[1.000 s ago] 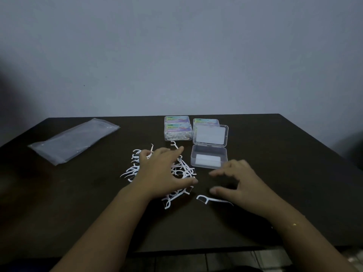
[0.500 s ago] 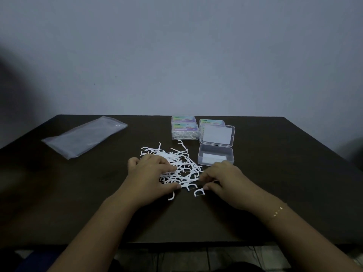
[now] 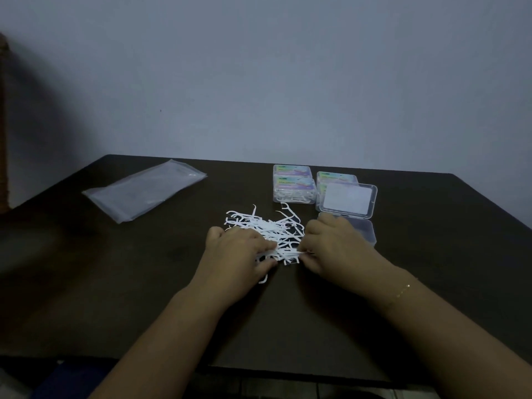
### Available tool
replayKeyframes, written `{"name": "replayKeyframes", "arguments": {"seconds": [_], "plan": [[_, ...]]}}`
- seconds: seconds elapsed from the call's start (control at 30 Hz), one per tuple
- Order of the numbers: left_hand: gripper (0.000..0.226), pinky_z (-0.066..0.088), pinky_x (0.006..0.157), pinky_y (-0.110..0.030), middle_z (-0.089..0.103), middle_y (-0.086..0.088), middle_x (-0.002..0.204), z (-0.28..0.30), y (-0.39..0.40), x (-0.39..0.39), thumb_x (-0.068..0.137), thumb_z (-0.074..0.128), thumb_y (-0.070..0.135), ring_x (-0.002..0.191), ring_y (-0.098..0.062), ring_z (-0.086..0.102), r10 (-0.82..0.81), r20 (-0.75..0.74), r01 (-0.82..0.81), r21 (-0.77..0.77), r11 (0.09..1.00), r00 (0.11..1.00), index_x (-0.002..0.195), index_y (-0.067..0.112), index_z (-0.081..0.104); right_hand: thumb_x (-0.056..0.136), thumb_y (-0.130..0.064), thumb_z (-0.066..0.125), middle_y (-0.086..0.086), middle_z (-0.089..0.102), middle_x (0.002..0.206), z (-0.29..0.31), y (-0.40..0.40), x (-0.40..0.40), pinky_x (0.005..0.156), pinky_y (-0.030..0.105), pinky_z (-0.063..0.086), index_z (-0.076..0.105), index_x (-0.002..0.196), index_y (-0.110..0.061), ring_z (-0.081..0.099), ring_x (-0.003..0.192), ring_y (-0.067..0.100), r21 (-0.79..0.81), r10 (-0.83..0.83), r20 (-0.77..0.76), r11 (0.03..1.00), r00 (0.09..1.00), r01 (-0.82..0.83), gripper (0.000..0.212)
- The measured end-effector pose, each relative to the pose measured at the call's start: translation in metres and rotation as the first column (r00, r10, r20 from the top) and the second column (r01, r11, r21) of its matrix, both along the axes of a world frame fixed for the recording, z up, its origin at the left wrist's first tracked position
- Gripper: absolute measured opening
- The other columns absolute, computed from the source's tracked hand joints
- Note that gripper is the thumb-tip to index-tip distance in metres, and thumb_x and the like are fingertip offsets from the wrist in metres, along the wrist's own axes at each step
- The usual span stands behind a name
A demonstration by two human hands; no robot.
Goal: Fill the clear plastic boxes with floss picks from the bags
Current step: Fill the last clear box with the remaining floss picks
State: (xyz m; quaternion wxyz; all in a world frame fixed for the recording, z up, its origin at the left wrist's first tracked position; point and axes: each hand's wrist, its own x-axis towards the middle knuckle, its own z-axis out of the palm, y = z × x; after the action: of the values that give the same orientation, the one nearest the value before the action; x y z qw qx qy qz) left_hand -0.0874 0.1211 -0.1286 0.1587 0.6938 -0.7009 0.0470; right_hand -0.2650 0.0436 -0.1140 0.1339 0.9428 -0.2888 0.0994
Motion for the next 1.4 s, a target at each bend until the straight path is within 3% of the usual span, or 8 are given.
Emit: {"name": "replayKeyframes", "arguments": {"seconds": [0.2, 0.33, 0.6, 0.73, 0.97, 1.17, 1.27, 1.4], "plan": [[0.037, 0.014, 0.083, -0.029, 0.054, 0.021, 0.127, -0.002, 0.0, 0.0, 0.093, 0.047, 0.05, 0.119, -0.002, 0.041, 0.028, -0.014, -0.029, -0.045, 0.999, 1.0, 0.129, 0.042, 0.053, 0.07, -0.028, 0.069, -0.002, 0.059, 0.07, -0.005, 0.003, -0.009, 0.055, 0.034, 0.046, 0.07, 0.068, -0.019, 0.054, 0.069, 0.019, 0.048, 0.041, 0.131, 0.998, 0.991, -0.048, 0.01], [0.037, 0.012, 0.08, -0.028, 0.054, 0.022, 0.125, -0.002, 0.001, 0.002, 0.09, 0.051, 0.052, 0.116, -0.002, 0.041, 0.06, -0.042, -0.063, -0.069, 0.996, 0.997, 0.126, 0.043, 0.056, 0.084, -0.027, 0.064, -0.013, 0.055, 0.082, 0.001, 0.004, -0.017, 0.078, 0.029, 0.041, 0.074, 0.09, -0.021, 0.042, 0.083, 0.007, 0.256, -0.079, 0.259, 0.967, 0.963, 0.011, 0.014], [0.029, 0.011, 0.079, -0.027, 0.056, 0.019, 0.115, -0.002, 0.004, 0.006, 0.092, 0.048, 0.051, 0.112, -0.003, 0.042, 0.106, -0.037, -0.108, -0.046, 0.993, 0.994, 0.116, 0.044, 0.063, 0.085, -0.021, 0.067, -0.011, 0.061, 0.077, 0.024, 0.004, -0.033, 0.064, 0.002, 0.039, 0.068, 0.07, -0.025, 0.053, 0.073, -0.011, 0.651, -0.268, 0.387, 0.757, 0.882, -0.055, 0.016], [0.024, 0.013, 0.078, -0.028, 0.06, 0.018, 0.107, -0.002, 0.004, 0.005, 0.094, 0.049, 0.046, 0.106, -0.004, 0.045, 0.088, -0.009, -0.089, -0.084, 0.993, 0.996, 0.109, 0.042, 0.067, 0.085, -0.02, 0.067, -0.015, 0.064, 0.069, 0.03, -0.001, -0.044, 0.056, 0.002, 0.037, 0.07, 0.069, -0.022, 0.052, 0.058, -0.01, 0.69, -0.364, 0.502, 0.715, 0.785, -0.11, 0.016], [0.025, 0.014, 0.079, -0.027, 0.062, 0.017, 0.109, -0.008, 0.003, 0.007, 0.091, 0.053, 0.043, 0.105, -0.007, 0.05, 0.066, -0.042, -0.072, -0.14, 0.988, 0.997, 0.111, 0.038, 0.067, 0.09, -0.026, 0.059, -0.014, 0.066, 0.086, 0.03, -0.012, -0.053, 0.062, 0.013, 0.044, 0.069, 0.083, -0.021, 0.06, 0.079, 0.002, 0.703, -0.55, 0.655, 0.694, 0.518, -0.153, 0.013], [0.028, 0.025, 0.08, -0.028, 0.063, 0.017, 0.114, -0.008, 0.003, 0.008, 0.094, 0.05, 0.041, 0.108, -0.009, 0.051, 0.035, -0.022, -0.038, -0.142, 0.989, 0.999, 0.119, 0.04, 0.063, 0.093, -0.031, 0.054, -0.011, 0.062, 0.088, 0.011, -0.034, -0.05, 0.082, 0.039, 0.049, 0.07, 0.085, -0.029, 0.052, 0.097, 0.019, 0.413, -0.463, 0.371, 0.859, 0.805, 0.304, 0.018], [0.021, 0.031, 0.074, -0.03, 0.071, 0.014, 0.102, -0.004, 0.004, 0.008, 0.088, 0.064, 0.035, 0.095, -0.014, 0.06, -0.004, -0.023, -0.001, -0.212, 0.977, 1.0, 0.107, 0.034, 0.072, 0.095, -0.036, 0.05, -0.004, 0.058, 0.114, 0.009, -0.034, -0.049, 0.087, 0.032, 0.039, 0.067, 0.114, -0.029, 0.043, 0.108, 0.018, 0.316, -0.527, 0.184, 0.831, 0.83, 0.458, 0.027], [0.014, 0.04, 0.057, -0.028, 0.073, 0.012, 0.074, -0.003, 0.002, 0.009, 0.069, 0.084, 0.028, 0.065, -0.015, 0.065, -0.037, 0.032, 0.045, -0.303, 0.952, 0.999, 0.082, 0.028, 0.078, 0.096, -0.038, 0.047, -0.004, 0.054, 0.122, 0.01, -0.032, -0.049, 0.09, 0.032, 0.036, 0.064, 0.119, -0.033, 0.039, 0.113, 0.019, 0.345, -0.546, 0.171, 0.813, 0.82, 0.47, 0.03]]}}
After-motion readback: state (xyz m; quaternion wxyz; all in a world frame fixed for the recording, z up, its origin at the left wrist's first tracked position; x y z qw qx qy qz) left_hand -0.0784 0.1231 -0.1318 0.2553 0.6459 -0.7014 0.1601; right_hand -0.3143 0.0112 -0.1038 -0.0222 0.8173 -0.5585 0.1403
